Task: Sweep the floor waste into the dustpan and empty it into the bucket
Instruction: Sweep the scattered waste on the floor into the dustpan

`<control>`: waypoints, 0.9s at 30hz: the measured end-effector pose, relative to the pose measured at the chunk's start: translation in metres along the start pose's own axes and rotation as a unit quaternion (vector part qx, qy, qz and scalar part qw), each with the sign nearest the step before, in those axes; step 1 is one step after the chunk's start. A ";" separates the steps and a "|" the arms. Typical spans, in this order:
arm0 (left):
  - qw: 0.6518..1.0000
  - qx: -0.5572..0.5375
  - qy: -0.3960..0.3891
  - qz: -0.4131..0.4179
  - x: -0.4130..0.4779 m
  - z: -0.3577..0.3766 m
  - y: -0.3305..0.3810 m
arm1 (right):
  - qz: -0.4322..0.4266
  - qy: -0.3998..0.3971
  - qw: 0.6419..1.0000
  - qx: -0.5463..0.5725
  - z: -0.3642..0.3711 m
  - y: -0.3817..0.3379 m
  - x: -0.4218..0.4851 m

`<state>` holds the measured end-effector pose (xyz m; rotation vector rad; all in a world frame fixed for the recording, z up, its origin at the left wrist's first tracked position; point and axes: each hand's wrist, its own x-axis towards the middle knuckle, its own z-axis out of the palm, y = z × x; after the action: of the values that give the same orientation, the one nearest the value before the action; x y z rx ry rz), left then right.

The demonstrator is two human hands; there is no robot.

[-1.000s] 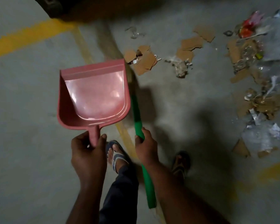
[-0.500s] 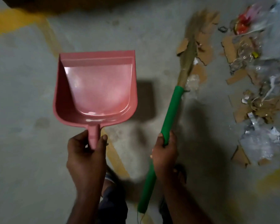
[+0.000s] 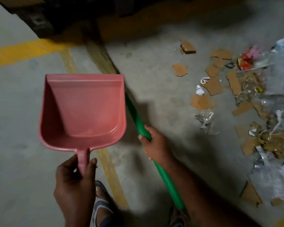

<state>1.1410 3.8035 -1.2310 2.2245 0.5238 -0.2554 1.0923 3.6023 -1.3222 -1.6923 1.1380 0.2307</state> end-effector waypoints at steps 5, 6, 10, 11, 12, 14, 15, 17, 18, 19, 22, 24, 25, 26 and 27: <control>0.999 -0.014 -0.034 0.016 -0.006 0.003 0.006 | 0.019 0.064 0.998 -0.020 -0.030 -0.004 0.023; 0.999 -0.017 -0.038 0.018 -0.007 0.004 0.006 | 0.021 0.083 0.996 -0.024 -0.039 -0.002 0.025; 0.998 -0.014 -0.053 0.017 -0.010 0.004 0.003 | 0.078 0.160 0.984 0.012 -0.066 0.020 0.022; 0.998 -0.009 -0.056 0.018 -0.011 0.005 0.002 | 0.093 0.176 0.979 0.035 -0.075 0.025 0.020; 0.998 -0.004 -0.060 0.019 -0.013 0.005 0.003 | 0.106 0.192 0.974 0.058 -0.085 0.029 0.016; 0.997 -0.001 -0.071 0.024 -0.015 0.005 0.003 | 0.126 0.217 0.964 0.087 -0.105 0.038 0.010; 0.997 0.001 -0.077 0.025 -0.016 0.005 0.003 | 0.133 0.229 0.960 0.092 -0.115 0.042 0.006; 0.996 0.008 -0.086 0.028 -0.018 0.005 0.005 | 0.155 0.252 0.950 0.102 -0.134 0.047 -0.001; 0.996 0.010 -0.088 0.028 -0.018 0.005 0.004 | 0.160 0.263 0.945 0.108 -0.142 0.047 -0.005; 0.996 0.009 -0.089 0.026 -0.019 0.004 0.004 | 0.161 0.273 0.942 0.113 -0.147 0.046 -0.011; 0.995 0.006 -0.096 0.029 -0.022 0.006 0.006 | 0.134 0.286 0.940 0.130 -0.149 0.039 -0.034; 0.994 0.000 -0.100 0.039 -0.027 0.008 0.008 | 0.116 0.273 0.943 0.149 -0.139 0.034 -0.055; 0.994 -0.002 -0.101 0.044 -0.030 0.008 0.011 | 0.107 0.262 0.946 0.158 -0.131 0.034 -0.066; 0.994 -0.004 -0.102 0.048 -0.034 0.009 0.013 | 0.099 0.249 0.949 0.167 -0.121 0.035 -0.076; 0.993 -0.007 -0.103 0.052 -0.038 0.010 0.016 | 0.091 0.232 0.952 0.175 -0.110 0.038 -0.085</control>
<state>1.1146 3.7760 -1.2135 2.1734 0.2953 -0.4203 0.9788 3.5592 -1.2443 -1.3566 1.5807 -0.2621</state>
